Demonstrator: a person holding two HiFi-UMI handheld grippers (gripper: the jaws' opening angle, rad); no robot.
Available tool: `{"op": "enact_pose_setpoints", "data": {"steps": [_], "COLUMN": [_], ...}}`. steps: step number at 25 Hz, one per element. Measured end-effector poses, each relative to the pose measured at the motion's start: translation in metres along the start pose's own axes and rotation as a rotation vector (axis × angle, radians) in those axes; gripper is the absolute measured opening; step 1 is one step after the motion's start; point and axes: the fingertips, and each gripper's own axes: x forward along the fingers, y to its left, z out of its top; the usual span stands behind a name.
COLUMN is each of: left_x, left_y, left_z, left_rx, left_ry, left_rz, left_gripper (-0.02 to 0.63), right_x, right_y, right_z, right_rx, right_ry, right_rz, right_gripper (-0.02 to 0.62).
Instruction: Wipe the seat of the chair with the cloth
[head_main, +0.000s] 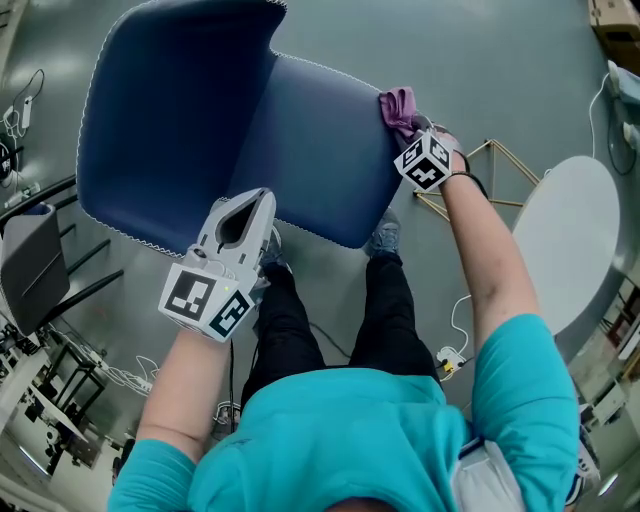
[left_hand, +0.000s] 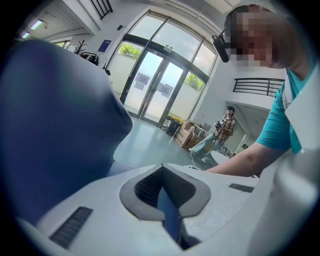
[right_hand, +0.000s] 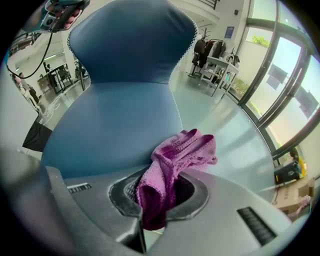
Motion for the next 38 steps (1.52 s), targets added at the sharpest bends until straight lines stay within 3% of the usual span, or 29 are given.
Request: {"op": "enact_pose_setpoints", "data": {"steps": [8, 15, 19, 22, 24, 26, 31, 38], "left_x": [-0.007, -0.018, -0.029, -0.045, -0.056, -0.068, -0.097, -0.127], "left_y": [-0.010, -0.014, -0.008, -0.002, 0.001, 0.004, 0.020, 0.049], "left_z": [0.003, 0.009, 0.016, 0.020, 0.023, 0.023, 0.016, 0.008], "left_rx": [0.013, 0.006, 0.001, -0.008, -0.014, -0.022, -0.038, -0.050], "left_ry": [-0.009, -0.032, -0.054, -0.072, -0.088, -0.104, -0.123, -0.137], "left_rz": [-0.011, -0.003, 0.002, 0.005, 0.011, 0.019, 0.028, 0.027], "left_gripper": [0.003, 0.003, 0.003, 0.003, 0.003, 0.003, 0.003, 0.003], "right_x": [-0.008, -0.022, -0.034, -0.054, -0.069, -0.080, -0.069, 0.007], "right_y": [-0.004, -0.004, -0.007, -0.014, -0.017, -0.009, 0.042, 0.108], "right_z": [-0.018, -0.056, -0.058, -0.030, 0.000, 0.042, 0.169, 0.281], "right_rx": [0.092, 0.201, 0.426, 0.672, 0.745, 0.713, 0.478, 0.281], "right_ry": [0.006, 0.080, 0.074, -0.059, -0.160, -0.253, -0.394, -0.376], "right_rz": [-0.029, -0.063, -0.078, -0.097, -0.106, -0.090, 0.007, 0.091], "right_gripper": [0.049, 0.051, 0.051, 0.051, 0.051, 0.051, 0.051, 0.051]}}
